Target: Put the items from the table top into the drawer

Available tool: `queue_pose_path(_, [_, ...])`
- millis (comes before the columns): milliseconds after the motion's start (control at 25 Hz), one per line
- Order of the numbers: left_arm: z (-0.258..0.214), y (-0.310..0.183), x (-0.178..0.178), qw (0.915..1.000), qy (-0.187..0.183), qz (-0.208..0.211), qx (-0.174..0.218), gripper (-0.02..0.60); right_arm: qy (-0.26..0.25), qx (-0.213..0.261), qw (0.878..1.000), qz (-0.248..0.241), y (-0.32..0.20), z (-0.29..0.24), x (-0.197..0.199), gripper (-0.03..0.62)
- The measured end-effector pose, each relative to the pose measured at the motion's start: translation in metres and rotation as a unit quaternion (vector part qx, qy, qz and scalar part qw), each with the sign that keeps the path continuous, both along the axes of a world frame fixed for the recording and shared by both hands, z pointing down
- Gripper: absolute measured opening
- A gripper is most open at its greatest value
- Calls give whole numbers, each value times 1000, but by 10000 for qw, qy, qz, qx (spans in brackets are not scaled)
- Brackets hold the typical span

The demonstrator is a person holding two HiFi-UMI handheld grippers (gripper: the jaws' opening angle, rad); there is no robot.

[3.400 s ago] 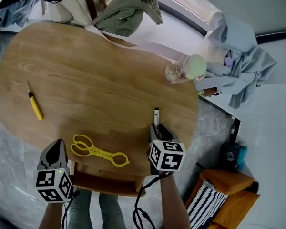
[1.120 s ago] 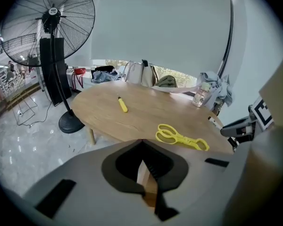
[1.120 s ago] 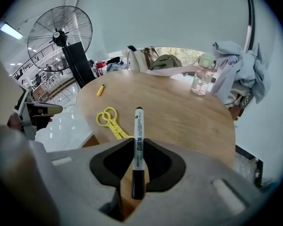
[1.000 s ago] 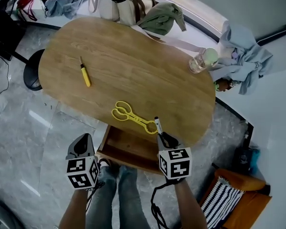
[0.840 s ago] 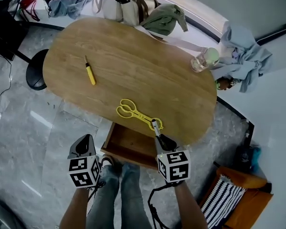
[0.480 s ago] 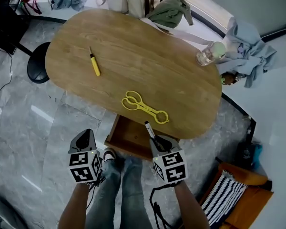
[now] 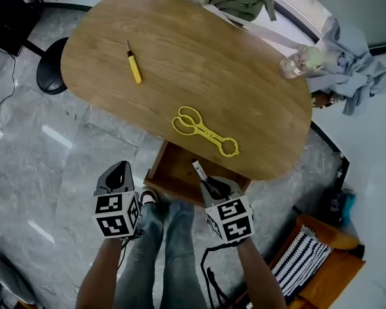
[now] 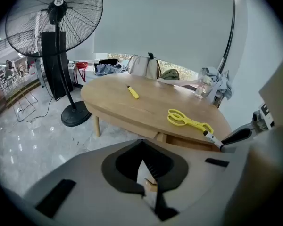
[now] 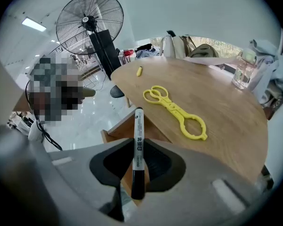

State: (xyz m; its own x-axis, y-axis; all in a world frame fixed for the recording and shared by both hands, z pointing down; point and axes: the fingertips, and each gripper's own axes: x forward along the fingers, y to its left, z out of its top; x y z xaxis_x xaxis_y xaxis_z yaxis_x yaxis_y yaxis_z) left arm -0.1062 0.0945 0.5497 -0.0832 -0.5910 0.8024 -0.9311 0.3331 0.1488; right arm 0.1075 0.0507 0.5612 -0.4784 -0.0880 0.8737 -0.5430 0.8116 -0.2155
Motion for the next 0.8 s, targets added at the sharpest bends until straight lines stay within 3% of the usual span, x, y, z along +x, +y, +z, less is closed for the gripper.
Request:
queue_pose_path(320, [4,2,-6,9998,22,-198,-21,-6,218,-350,9988,-279,8,19,4,95])
queue_pose_path(800, [1,-1,-10,9989,51,-467,14,-6,289,68,9983,-508,-20,3,2,129])
